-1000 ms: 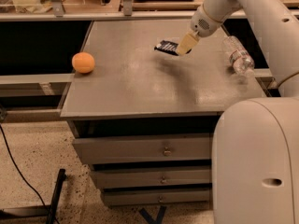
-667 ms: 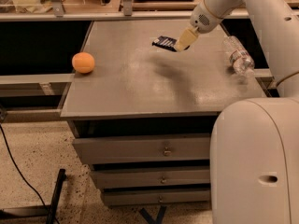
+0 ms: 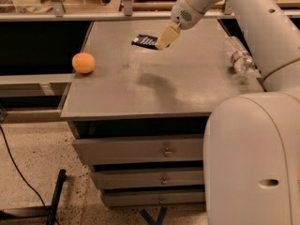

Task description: Move rxbar blueberry near orange

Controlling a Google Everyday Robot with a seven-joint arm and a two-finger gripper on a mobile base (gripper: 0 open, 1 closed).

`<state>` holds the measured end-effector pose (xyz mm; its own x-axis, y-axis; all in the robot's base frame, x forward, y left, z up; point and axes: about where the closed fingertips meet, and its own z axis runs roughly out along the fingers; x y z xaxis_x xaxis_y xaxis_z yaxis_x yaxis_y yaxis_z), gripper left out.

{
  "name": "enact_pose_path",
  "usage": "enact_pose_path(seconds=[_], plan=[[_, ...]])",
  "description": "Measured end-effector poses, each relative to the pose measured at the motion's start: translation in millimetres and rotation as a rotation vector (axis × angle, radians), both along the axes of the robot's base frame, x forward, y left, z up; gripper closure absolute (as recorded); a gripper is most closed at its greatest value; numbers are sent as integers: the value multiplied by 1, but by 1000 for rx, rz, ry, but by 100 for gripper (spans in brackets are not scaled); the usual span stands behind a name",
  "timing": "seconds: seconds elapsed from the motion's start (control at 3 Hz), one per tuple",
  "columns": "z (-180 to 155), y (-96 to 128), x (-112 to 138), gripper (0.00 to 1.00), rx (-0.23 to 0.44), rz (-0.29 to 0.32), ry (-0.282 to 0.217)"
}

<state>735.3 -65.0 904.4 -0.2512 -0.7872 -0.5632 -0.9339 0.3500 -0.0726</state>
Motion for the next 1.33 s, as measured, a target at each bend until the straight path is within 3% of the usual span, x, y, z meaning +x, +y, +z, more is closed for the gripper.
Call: enact_pose_path(seconds=[0.67, 1.33], plan=[[1, 74, -31, 100, -39, 150, -27], [-17, 107, -44, 100, -63, 206, -19]])
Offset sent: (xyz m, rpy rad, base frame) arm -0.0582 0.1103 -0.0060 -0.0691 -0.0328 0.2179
